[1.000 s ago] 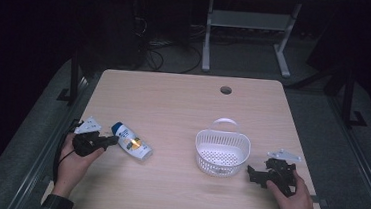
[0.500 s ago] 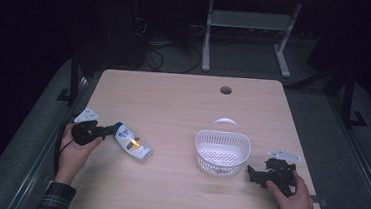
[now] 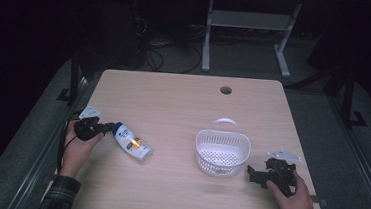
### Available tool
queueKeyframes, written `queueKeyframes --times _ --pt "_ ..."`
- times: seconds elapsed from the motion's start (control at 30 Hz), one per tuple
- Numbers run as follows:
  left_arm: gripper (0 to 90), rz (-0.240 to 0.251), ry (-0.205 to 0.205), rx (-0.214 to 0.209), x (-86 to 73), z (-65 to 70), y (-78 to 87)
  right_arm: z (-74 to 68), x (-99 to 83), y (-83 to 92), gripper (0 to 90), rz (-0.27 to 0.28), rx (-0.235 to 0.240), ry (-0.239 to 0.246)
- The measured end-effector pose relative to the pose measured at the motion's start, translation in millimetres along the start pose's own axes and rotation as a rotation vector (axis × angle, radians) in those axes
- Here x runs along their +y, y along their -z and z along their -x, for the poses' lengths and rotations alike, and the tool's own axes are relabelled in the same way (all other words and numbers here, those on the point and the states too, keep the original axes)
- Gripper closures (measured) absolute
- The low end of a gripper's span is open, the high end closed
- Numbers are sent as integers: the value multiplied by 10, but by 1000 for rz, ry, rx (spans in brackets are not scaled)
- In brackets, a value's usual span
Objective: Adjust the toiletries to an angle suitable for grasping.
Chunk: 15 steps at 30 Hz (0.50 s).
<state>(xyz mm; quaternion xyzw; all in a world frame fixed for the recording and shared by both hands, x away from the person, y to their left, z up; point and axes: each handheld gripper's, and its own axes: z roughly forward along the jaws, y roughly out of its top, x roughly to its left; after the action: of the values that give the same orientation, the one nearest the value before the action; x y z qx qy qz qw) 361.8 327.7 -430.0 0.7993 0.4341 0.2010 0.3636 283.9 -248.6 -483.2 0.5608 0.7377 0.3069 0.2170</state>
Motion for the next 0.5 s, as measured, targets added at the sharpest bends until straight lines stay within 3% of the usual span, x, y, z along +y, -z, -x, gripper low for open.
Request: queueKeyframes --times 0.5 --pt "900 -51 16 21 -89 -51 -87 0 0 0 0 0 0 0"
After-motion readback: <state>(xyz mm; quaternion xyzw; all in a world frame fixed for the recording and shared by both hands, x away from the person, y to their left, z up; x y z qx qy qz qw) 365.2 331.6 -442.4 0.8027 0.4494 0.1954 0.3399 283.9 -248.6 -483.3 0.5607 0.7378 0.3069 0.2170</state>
